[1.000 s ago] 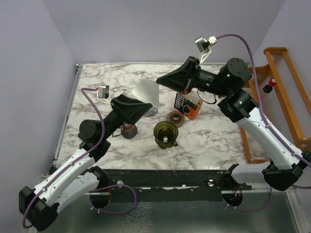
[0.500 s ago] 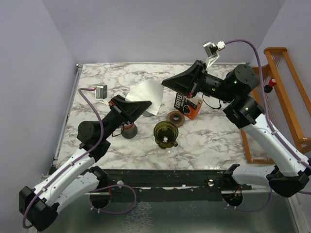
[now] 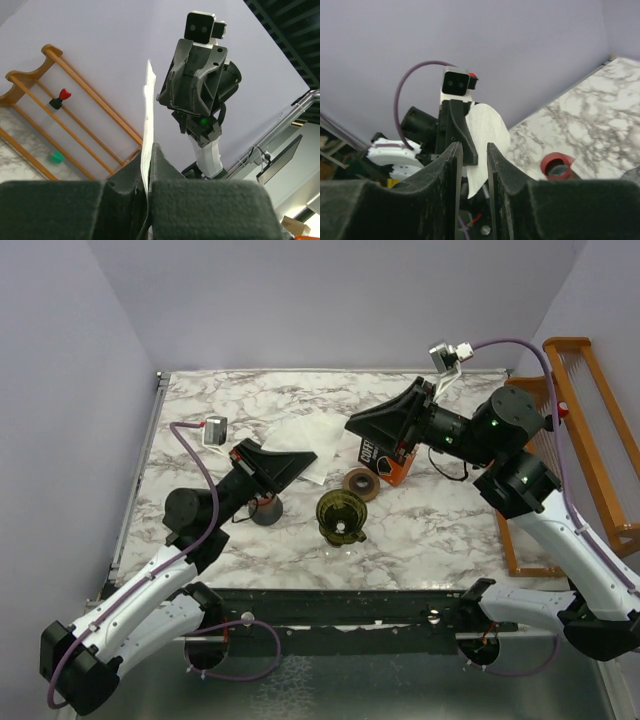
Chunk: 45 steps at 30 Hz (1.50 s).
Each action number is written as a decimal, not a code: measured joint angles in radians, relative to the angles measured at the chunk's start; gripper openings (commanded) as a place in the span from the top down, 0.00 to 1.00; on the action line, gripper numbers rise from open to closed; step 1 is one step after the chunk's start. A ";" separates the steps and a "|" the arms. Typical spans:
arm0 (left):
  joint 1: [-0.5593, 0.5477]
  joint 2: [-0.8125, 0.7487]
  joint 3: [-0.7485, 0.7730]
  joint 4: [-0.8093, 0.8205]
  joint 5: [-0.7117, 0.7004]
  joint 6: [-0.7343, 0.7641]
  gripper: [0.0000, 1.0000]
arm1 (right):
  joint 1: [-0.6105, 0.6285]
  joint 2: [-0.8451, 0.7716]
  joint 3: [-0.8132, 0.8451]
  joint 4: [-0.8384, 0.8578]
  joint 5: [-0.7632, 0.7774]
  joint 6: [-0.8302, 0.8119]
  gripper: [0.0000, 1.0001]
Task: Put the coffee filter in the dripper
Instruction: Pick up the coffee filter from the coffee filter holder, then place the coffee filter in the coffee dripper.
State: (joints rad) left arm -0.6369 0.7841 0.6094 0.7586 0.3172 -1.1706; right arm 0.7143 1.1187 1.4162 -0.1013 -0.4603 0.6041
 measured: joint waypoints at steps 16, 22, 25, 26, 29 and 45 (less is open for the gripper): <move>0.000 0.038 0.056 -0.251 0.221 0.243 1.00 | 0.000 -0.020 0.142 -0.397 0.118 -0.354 0.21; 0.000 0.058 0.206 -0.515 0.351 0.452 1.00 | 0.000 0.003 0.153 -0.486 0.007 -0.454 0.19; 0.000 0.058 0.262 -0.633 0.405 0.548 1.00 | 0.000 0.038 0.146 -0.506 -0.069 -0.479 0.19; 0.000 0.059 0.270 -0.656 0.420 0.570 1.00 | 0.000 0.049 0.138 -0.508 -0.097 -0.484 0.19; 0.000 0.078 0.306 -0.755 0.466 0.642 1.00 | 0.000 0.071 0.103 -0.508 -0.182 -0.493 0.20; 0.000 0.125 0.332 -0.950 0.553 0.797 1.00 | 0.040 0.131 0.043 -0.486 -0.340 -0.504 0.39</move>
State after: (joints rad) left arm -0.6369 0.9089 0.9409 -0.1917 0.8700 -0.3740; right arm 0.7544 1.2499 1.4590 -0.5877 -0.8001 0.0998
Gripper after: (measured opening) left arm 0.002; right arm 0.626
